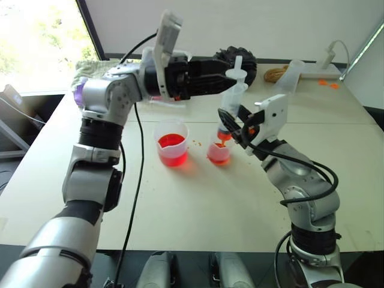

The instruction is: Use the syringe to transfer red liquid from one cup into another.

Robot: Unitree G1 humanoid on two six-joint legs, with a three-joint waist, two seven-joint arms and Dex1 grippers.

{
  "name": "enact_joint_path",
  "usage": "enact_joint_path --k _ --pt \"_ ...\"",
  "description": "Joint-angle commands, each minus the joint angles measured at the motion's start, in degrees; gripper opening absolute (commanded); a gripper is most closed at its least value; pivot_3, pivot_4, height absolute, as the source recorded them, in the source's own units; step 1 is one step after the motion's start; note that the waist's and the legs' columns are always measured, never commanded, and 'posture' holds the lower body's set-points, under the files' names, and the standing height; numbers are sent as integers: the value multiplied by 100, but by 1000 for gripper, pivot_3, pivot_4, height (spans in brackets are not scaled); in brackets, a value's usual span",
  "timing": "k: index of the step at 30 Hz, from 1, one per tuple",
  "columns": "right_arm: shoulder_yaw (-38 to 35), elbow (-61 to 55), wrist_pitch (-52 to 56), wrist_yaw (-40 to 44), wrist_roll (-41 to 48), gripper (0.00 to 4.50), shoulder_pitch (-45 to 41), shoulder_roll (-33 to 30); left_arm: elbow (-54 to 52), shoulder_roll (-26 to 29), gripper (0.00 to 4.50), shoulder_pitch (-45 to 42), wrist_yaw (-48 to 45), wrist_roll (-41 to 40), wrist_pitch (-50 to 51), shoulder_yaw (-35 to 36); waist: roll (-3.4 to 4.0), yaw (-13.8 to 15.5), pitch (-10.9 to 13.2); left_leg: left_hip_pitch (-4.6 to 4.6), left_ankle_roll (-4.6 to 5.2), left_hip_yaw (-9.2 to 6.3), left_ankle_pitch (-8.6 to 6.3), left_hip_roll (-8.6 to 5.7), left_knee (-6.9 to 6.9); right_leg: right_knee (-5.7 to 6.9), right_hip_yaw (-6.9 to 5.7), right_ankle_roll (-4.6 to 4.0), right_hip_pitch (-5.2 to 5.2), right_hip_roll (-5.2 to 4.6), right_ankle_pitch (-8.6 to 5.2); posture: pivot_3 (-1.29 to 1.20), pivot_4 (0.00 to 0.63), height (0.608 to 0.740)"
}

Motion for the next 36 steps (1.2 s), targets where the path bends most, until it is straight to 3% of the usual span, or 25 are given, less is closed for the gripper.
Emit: enact_joint_path --k 1,11,18,20,36 --pt "-36 -339 -125 -14 2 1338 -40 -11 217 -99 3432 -304 -76 122 -246 37 0 0 0 0 0 0 0 0 0 0 0 0 0 0 0 0 150 740" --pt "-5 -355 -132 -33 -58 1338 3 -27 575 -451 3432 -466 -206 250 -288 -17 0 0 0 0 1 0 0 0 0 0 0 0 0 1 0 0 150 740" --pt "19 -356 -145 -53 -89 1338 30 -9 484 -559 646 -373 -240 307 -193 -72 0 -6 0 0 1 -1 0 0 0 0 0 0 0 1 0 0 150 740" --pt "22 -362 -148 -61 -96 1338 36 -3 484 -571 64 -354 -225 343 -185 -78 -1 -2 0 0 1 -1 0 0 0 0 0 0 0 1 0 0 150 740" --pt "-56 -372 -147 -14 -100 1338 10 -35 433 -604 64 -100 -281 667 -308 -225 -1 0 0 0 1 -1 0 0 0 0 0 1 0 1 0 0 150 740"
